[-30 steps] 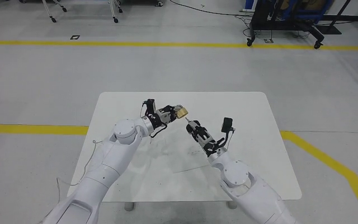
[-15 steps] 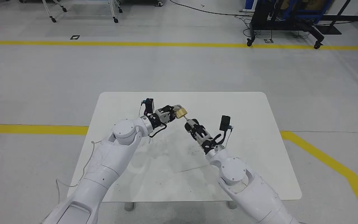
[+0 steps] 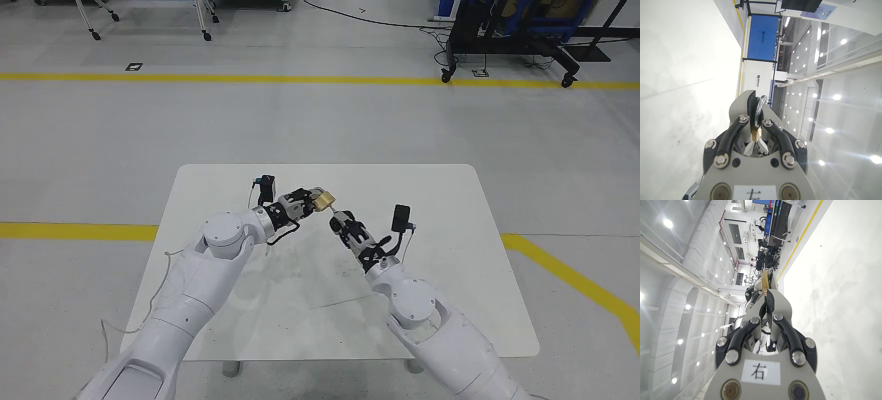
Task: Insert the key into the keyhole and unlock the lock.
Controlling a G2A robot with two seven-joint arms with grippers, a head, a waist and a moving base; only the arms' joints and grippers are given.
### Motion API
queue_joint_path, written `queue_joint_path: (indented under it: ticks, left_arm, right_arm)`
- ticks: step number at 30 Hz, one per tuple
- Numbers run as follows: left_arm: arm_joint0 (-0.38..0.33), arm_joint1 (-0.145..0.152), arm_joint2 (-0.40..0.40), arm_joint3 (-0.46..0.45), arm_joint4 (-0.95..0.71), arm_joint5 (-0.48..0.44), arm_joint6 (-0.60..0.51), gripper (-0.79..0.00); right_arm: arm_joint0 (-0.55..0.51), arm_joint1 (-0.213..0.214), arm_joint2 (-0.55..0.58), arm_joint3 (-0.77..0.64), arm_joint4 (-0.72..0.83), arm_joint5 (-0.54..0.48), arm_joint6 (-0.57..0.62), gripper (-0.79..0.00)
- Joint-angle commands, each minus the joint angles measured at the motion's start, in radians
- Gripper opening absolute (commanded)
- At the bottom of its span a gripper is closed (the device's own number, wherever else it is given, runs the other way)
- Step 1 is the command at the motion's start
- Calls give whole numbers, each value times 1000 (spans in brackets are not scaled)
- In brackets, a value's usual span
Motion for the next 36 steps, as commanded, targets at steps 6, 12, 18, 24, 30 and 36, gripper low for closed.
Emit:
queue_joint_path:
  ticks: [6, 12, 18, 24, 30, 36]
  left_arm:
    - [-5, -2, -6, 5, 13, 4, -1, -785]
    - [-7, 0, -13, 3, 35, 9, -5, -785]
    - [-3, -1, -15, -3, 44, 11, -7, -785]
    - [-1, -3, -17, -6, 53, 16, -10, -785]
    - [1, -3, -19, -8, 59, 13, -22, -785]
    - [1, -4, -27, -7, 53, 13, -30, -785]
  right_arm:
    - [-7, -6, 6, -5, -33, 4, 20, -785]
    - [-21, -7, 17, -20, -70, 23, 35, -785]
    - [-21, -12, 19, -29, -90, 51, 61, -785]
    - [-16, -18, 21, -28, -91, 60, 84, -785]
    - [-10, -25, 31, -18, -74, 70, 93, -785]
    - [-16, -29, 47, -19, -64, 66, 106, -785]
